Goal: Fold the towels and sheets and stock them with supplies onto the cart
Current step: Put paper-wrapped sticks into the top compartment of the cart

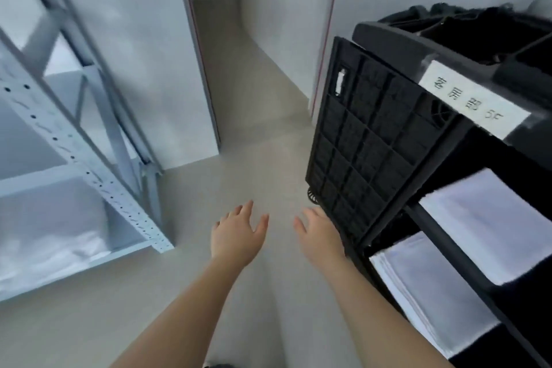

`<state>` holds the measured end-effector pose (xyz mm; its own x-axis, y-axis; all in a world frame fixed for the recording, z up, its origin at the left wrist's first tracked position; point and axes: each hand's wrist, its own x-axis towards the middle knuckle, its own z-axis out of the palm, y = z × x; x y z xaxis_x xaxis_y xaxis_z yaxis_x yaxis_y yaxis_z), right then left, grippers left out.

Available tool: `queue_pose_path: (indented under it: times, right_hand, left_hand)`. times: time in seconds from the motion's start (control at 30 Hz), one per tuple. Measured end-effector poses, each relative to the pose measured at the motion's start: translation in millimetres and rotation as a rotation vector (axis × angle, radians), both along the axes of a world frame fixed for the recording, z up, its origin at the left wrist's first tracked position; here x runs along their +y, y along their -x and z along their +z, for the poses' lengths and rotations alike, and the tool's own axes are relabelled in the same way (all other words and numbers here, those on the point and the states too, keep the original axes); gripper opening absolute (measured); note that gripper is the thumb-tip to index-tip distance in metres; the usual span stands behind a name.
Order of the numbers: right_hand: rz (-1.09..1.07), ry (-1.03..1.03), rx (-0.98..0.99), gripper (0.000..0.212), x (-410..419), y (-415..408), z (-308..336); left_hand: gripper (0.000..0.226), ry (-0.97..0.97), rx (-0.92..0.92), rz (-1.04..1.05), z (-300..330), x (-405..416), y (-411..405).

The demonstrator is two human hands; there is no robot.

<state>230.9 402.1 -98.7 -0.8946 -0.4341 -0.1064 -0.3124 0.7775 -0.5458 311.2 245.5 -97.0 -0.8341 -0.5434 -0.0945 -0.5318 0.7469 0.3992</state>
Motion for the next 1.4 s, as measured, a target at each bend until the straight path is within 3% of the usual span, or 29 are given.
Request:
queue_pose_path:
  times: [0.33, 0.9, 1.4]
  right_hand:
    - [0.473, 0.034, 0.056, 0.043, -206.2, -103.5, 12.6]
    - [0.926, 0.142, 0.02, 0.041, -479.8, -430.1, 19.9]
    - [1.213, 0.078, 0.058, 0.042, -644.4, -557.3, 8.7]
  left_hand:
    - [0.061, -0.001, 0.062, 0.492, 11.5, -144.1, -164.1]
    - [0.061, -0.003, 0.079, 1.019, 12.8, -348.1, -520.9]
    - [0.063, 0.026, 0.068, 1.245, -2.7, -465.8, -647.7]
